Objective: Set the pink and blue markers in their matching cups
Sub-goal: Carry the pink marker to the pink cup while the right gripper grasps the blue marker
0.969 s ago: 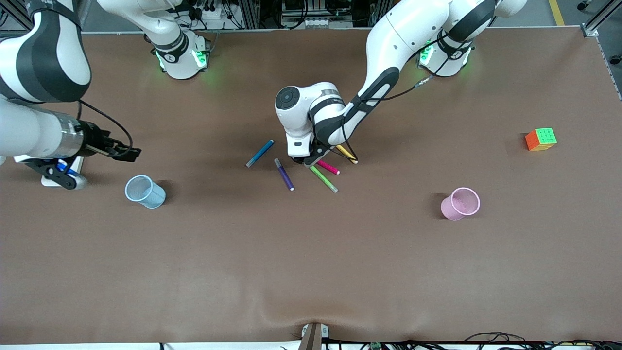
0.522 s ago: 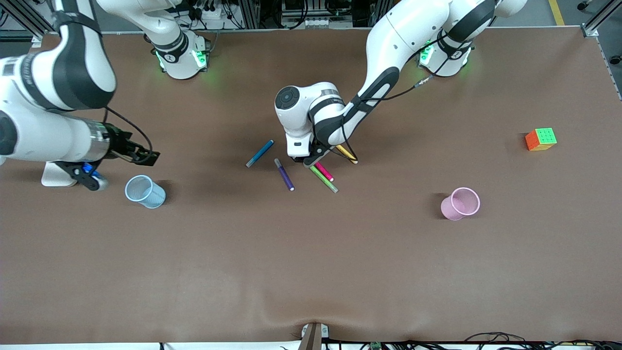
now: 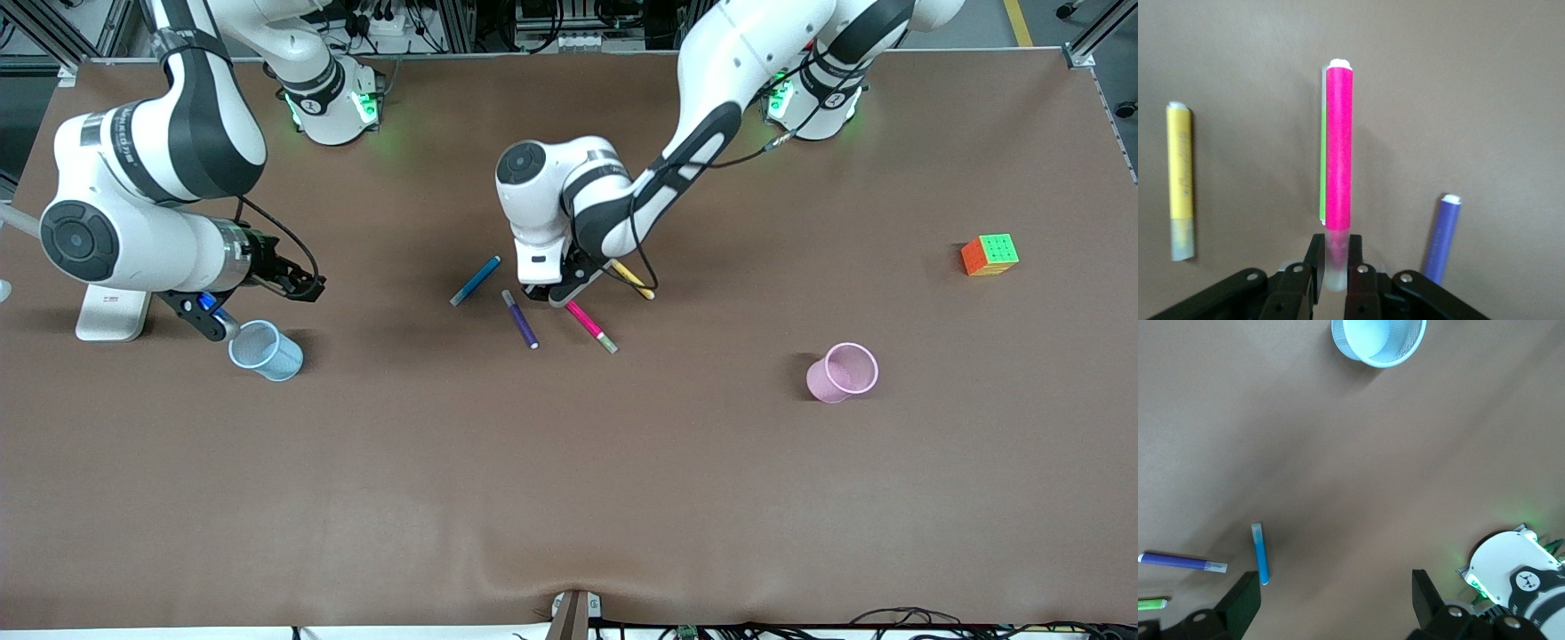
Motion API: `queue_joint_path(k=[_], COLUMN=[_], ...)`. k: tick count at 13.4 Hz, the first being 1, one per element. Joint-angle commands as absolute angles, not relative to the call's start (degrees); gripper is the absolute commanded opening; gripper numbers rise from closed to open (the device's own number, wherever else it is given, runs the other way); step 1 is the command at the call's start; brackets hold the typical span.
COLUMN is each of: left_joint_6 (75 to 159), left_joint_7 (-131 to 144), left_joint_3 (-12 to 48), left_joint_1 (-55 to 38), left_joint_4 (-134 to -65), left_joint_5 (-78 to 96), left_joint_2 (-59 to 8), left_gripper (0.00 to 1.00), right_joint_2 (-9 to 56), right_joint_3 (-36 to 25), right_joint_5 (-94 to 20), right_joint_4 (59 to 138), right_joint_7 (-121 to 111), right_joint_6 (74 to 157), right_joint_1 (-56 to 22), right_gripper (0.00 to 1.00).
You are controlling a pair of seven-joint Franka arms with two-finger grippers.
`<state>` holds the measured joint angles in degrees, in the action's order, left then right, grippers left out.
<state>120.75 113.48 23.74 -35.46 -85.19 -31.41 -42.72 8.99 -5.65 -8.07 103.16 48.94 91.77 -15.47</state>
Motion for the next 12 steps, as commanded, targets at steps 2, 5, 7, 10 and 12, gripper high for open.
queue_joint_path(k=[2, 5, 7, 10, 12], left_joint_6=[116.2, 114.6, 112.2, 108.2, 105.4], left_joint_7=[113.8, 106.1, 98.6, 85.5, 75.3], left_joint_3=[24.1, 24.3, 24.3, 24.3, 24.3], left_joint_1=[-33.0, -28.3, -24.5, -18.3, -13.2], left_joint_4=[-86.1, -86.1, -86.0, -86.0, -86.0], left_joint_5=[-31.6, -25.9, -20.9, -12.8, -7.1], left_joint_2=[-35.8, -30.8, -27.0, -21.8, -19.2], left_gripper=[0.0, 0.0, 0.0, 0.0, 0.0], right_joint_2=[4.7, 5.0, 5.0, 7.1, 9.6], right_joint_3=[-6.0, -6.0, -6.0, -6.0, -6.0], right_joint_5=[-8.9, -8.9, -8.9, -8.9, -8.9], right_joint_4=[109.3, 110.1, 112.6, 113.9, 114.4], right_joint_7=[51.2, 54.5, 55.4, 59.7, 62.4], right_joint_6=[95.5, 97.7, 102.5, 110.0, 113.8], right_joint_1=[-16.9, -18.9, -20.8, -25.0, -27.2], right_gripper=[1.0, 1.0, 1.0, 1.0, 1.0])
